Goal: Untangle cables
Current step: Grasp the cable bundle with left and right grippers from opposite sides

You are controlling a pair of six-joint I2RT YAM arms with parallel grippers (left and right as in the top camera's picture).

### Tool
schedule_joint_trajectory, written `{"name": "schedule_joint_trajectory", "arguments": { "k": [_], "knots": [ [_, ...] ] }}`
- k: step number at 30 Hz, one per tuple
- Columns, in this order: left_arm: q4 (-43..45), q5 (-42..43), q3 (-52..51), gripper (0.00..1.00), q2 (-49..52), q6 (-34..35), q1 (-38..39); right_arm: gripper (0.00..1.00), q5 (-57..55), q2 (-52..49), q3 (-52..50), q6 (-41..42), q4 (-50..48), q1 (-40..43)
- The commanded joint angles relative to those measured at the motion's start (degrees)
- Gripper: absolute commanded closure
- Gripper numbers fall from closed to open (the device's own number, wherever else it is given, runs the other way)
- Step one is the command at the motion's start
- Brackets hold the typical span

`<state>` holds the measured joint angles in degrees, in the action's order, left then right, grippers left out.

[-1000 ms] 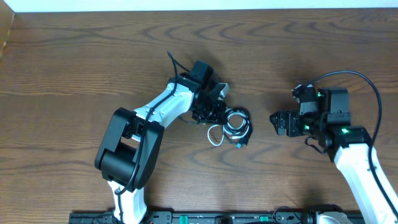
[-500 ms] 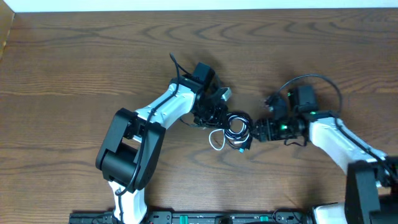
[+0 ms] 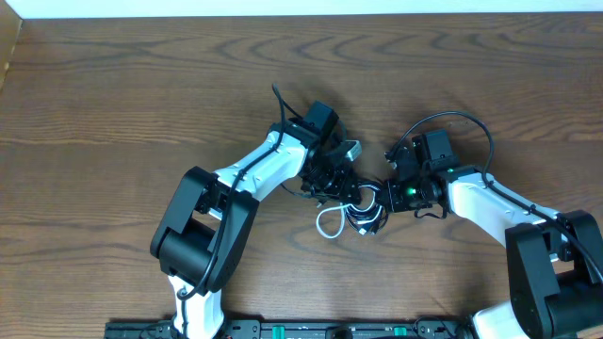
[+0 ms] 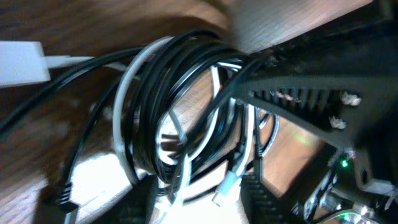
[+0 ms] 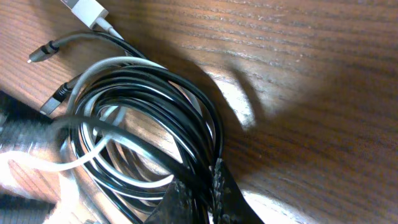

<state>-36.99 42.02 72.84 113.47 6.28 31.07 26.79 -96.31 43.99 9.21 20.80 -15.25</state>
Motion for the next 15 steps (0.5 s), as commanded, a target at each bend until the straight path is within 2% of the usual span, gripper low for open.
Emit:
{"name": "schedule_joint_trajectory", "arguments": {
  "k": [1, 5, 11, 15],
  "knots": [
    [0.0, -7.4, 0.5, 0.37, -1.4, -0.2, 0.1, 0.98, -2.2, -0.8, 0.2, 1.0, 1.4, -0.6],
    [1.0, -13.1, 0.5, 0.35, -1.4, -0.2, 0.1, 0.97, -2.0, -0.8, 0.2, 1.0, 1.5, -0.6],
    [6.5, -13.2, -0.1, 0.35, -1.4, -0.2, 1.0, 0.97, -0.2, -0.8, 0.2, 1.0, 1.5, -0.6],
    [7.8, -13.2, -0.6, 0.35, -1.0, -0.2, 2.5, 0.94, -0.3, -0.8, 0.2, 1.0, 1.5, -0.6]
  ]
}}
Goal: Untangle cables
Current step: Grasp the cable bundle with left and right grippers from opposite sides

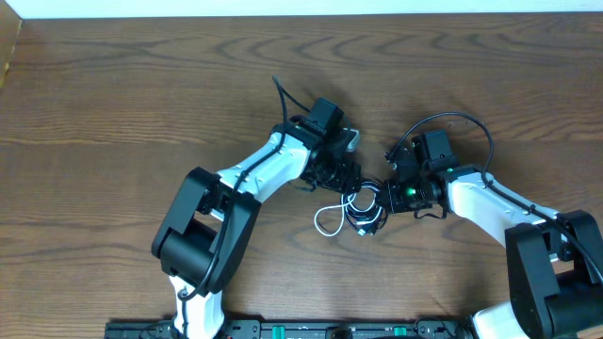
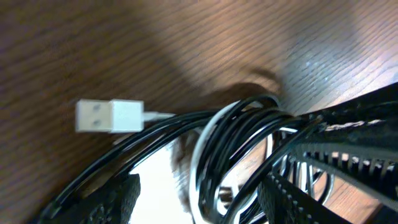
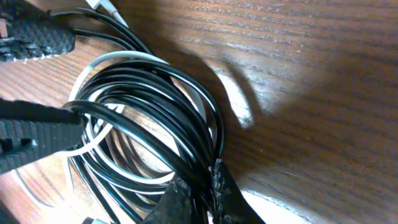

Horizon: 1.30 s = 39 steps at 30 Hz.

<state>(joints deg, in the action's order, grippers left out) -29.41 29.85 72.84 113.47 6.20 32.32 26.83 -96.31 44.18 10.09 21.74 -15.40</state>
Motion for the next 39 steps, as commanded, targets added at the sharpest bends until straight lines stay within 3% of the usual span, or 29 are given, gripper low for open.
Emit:
{"name": "schedule_joint_trajectory", "arguments": {
  "k": [1, 5, 7, 9, 13, 17, 20, 26, 28, 30, 33, 36, 37, 39],
  "knots": [
    [0.2, -1.0, -0.6, 0.35, -0.8, -0.1, 1.7, 0.94, -0.3, -0.8, 0.0, 0.2, 0.5, -0.5],
    [-0.1, -3.0, -0.6, 0.45, 0.6, -0.1, 3.3, 0.90, -0.3, -0.8, 0.0, 0.2, 0.8, -0.5],
    [-0.9, -4.4, -0.6, 0.52, 1.2, -0.1, 4.0, 0.73, -0.3, -0.8, 0.0, 0.2, 2.2, -0.5],
    [-2.3, -6.6, -0.6, 0.75, 1.4, -0.1, 4.4, 0.71, -0.4, -0.8, 0.0, 0.2, 5.1, -0.4],
    [-2.7, -7.0, -0.6, 0.92, 1.4, -0.1, 4.0, 0.75, -0.4, -0.8, 0.0, 0.2, 7.1, -0.4],
    [-3.1, -7.0, -0.6, 0.93, 1.4, -0.1, 3.5, 0.80, -4.1, -0.8, 0.0, 0.2, 9.4, -0.4],
    [-3.9, -7.0, -0.6, 0.93, 1.0, -0.1, 2.6, 0.99, -10.1, -0.8, 0.0, 0.2, 11.8, -0.4],
    [-6.7, -7.0, -0.6, 0.93, -2.8, -0.1, -1.6, 0.97, -13.9, -0.8, 0.0, 0.9, 12.0, -0.3],
    [-8.0, -7.0, -0.6, 0.93, -4.4, -0.1, -3.1, 0.84, -13.8, -0.8, 0.0, 0.8, 11.4, -0.3],
    [-8.8, -6.8, -0.6, 0.93, -5.7, -0.1, -4.2, 0.78, -12.7, -0.8, 0.0, 0.8, 10.4, -0.3],
    [-10.0, -5.5, -0.6, 0.93, -8.3, 0.0, -5.8, 0.93, -10.4, -0.8, 0.0, 0.9, 8.0, -0.3],
    [-10.4, -3.3, -0.6, 0.93, -9.8, -0.1, -5.8, 0.94, -9.5, -0.8, 0.0, 3.7, 6.0, -0.3],
    [-10.4, -2.7, -0.6, 0.93, -9.8, 0.0, -5.8, 0.92, -8.6, -0.8, 0.0, 3.8, 5.4, -0.3],
    [-10.6, -0.7, -0.6, 0.92, -9.8, -0.1, -5.8, 0.75, -3.4, -0.8, 0.0, 3.8, 2.5, -0.3]
  ]
}}
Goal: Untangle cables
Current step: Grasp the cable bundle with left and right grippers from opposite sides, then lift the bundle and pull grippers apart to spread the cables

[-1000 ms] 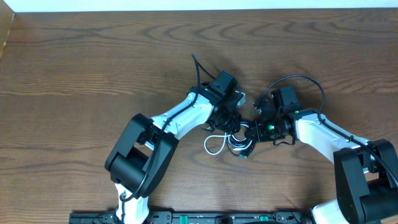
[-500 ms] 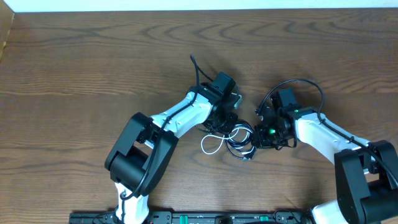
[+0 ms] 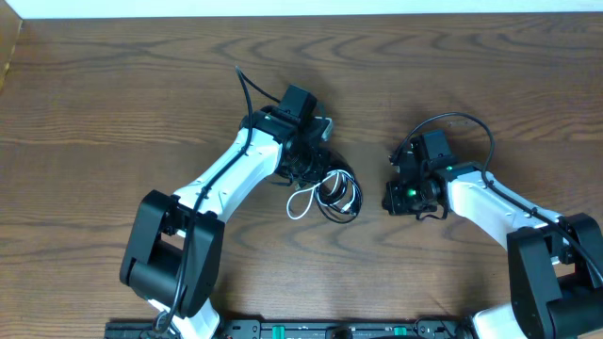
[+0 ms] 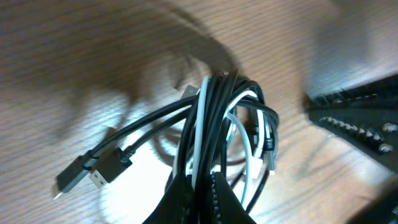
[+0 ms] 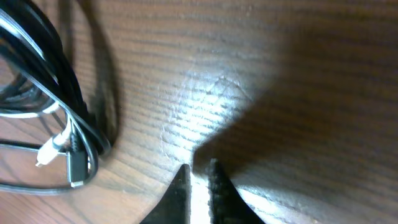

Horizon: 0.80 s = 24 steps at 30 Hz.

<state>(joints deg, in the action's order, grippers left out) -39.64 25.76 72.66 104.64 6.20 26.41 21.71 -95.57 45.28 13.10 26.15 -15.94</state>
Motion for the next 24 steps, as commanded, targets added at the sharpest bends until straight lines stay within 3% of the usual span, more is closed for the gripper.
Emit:
{"name": "schedule_joint_trajectory", "arguments": {
  "k": [1, 5, 11, 14, 18, 21, 23, 24],
  "knots": [
    [-0.4, 3.7, -0.4, 0.93, -0.9, 0.0, 0.1, 0.70, 5.4, -1.6, -1.1, 0.8, -3.9, 0.2],
    [-0.5, 3.8, -0.4, 0.92, -0.9, 0.1, 1.0, 0.64, 13.2, -1.6, -1.1, -0.2, -9.4, 0.1],
    [-0.4, 3.8, -0.4, 0.93, -0.9, 0.1, 4.2, 0.63, 13.4, -1.6, -1.1, -1.9, -9.8, -0.1],
    [-0.4, 3.8, -0.4, 0.93, -0.9, 0.1, 5.5, 0.67, 13.0, -1.6, -1.1, -2.0, -9.9, -1.1],
    [-0.4, 3.8, -0.4, 0.93, -0.9, 0.1, 5.8, 0.83, 7.0, -1.6, -1.1, -2.0, -8.4, -2.8],
    [-0.4, 3.6, -0.4, 0.93, -0.9, 0.1, 5.7, 0.86, 2.9, -1.6, -1.1, -2.0, -5.3, -3.8],
    [-0.3, 3.5, -0.4, 0.93, -0.9, 0.1, 5.7, 0.84, 1.4, -1.6, -1.1, -2.0, -3.8, -4.0],
    [-0.2, 3.5, -0.4, 0.93, -0.9, 0.1, 5.7, 0.76, 0.5, -1.6, -1.1, -2.0, -2.9, -4.0]
  ]
}}
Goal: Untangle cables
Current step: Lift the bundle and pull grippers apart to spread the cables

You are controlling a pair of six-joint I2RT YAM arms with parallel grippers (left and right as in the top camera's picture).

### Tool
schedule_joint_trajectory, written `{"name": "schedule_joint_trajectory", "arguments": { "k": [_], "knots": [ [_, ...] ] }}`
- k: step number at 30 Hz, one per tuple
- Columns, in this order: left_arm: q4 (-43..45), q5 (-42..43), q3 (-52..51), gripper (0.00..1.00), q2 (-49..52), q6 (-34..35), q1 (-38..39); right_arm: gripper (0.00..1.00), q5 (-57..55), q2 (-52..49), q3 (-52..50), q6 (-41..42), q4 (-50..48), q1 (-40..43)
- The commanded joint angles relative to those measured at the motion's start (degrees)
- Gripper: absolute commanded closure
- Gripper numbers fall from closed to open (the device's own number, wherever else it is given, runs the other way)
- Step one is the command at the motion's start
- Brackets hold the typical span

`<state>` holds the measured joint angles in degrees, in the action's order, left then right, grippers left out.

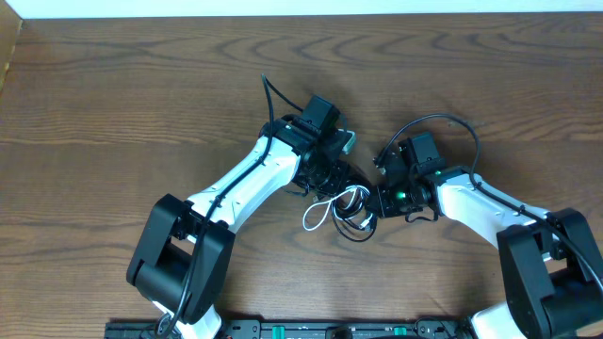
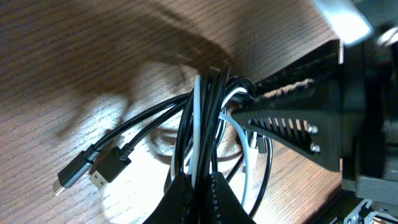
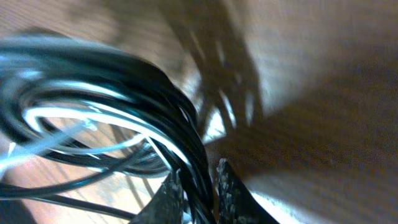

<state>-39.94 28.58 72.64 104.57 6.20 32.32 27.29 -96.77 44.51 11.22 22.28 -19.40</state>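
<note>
A tangle of black and white cables (image 1: 347,209) lies on the wooden table between my two arms, with a white loop (image 1: 316,218) sticking out to the left. My left gripper (image 2: 200,186) is shut on a clump of black and white strands (image 2: 205,112); two black USB plugs (image 2: 99,167) trail free to its left. My right gripper (image 3: 199,186) is shut on the black strands (image 3: 130,99) at the bundle's right side, blurred in this view. One of its fingers (image 2: 292,118) shows in the left wrist view. From overhead the left gripper (image 1: 332,179) and the right gripper (image 1: 375,200) stand close together.
The brown wooden table (image 1: 113,94) stretches all round the arms. The right arm's own black lead (image 1: 443,121) arches above its wrist. A box edge (image 1: 8,47) shows at the far left corner.
My left gripper has moved right with the bundle in it. My right gripper, then shut on nothing and apart from the cables, is now shut on the bundle's right side.
First my right gripper held the bundle while my left gripper stood open round it, and the same half a second later. Then my left gripper was shut on the bundle further left, with the right gripper off it. Now both grippers hold the bundle mid-table.
</note>
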Motion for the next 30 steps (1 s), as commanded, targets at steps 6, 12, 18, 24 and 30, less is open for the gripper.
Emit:
{"name": "schedule_joint_trajectory", "arguments": {
  "k": [6, 12, 18, 24, 30],
  "knots": [
    [0.3, 0.3, -0.4, 0.93, -0.9, 0.1, -0.2, 0.69, -6.4, -0.4, -0.4, -0.1, 1.9, -0.5],
    [0.3, 0.3, -0.4, 0.92, -0.9, 0.1, -0.2, 0.86, -6.4, -0.4, -0.4, -0.1, 1.9, -0.5],
    [0.1, -1.9, -0.4, 0.93, -0.9, 0.1, -0.2, 0.99, -6.4, -0.4, -0.4, -0.1, 2.0, -0.5],
    [-0.8, -11.4, -0.4, 0.93, -0.9, 0.1, -0.2, 0.99, -3.4, -0.1, -0.2, -0.1, 4.3, 0.2],
    [-1.4, -14.7, -0.4, 0.93, -0.9, 0.1, -0.2, 0.99, 14.1, 3.5, 1.4, -2.5, 5.2, 4.6]
  ]
}}
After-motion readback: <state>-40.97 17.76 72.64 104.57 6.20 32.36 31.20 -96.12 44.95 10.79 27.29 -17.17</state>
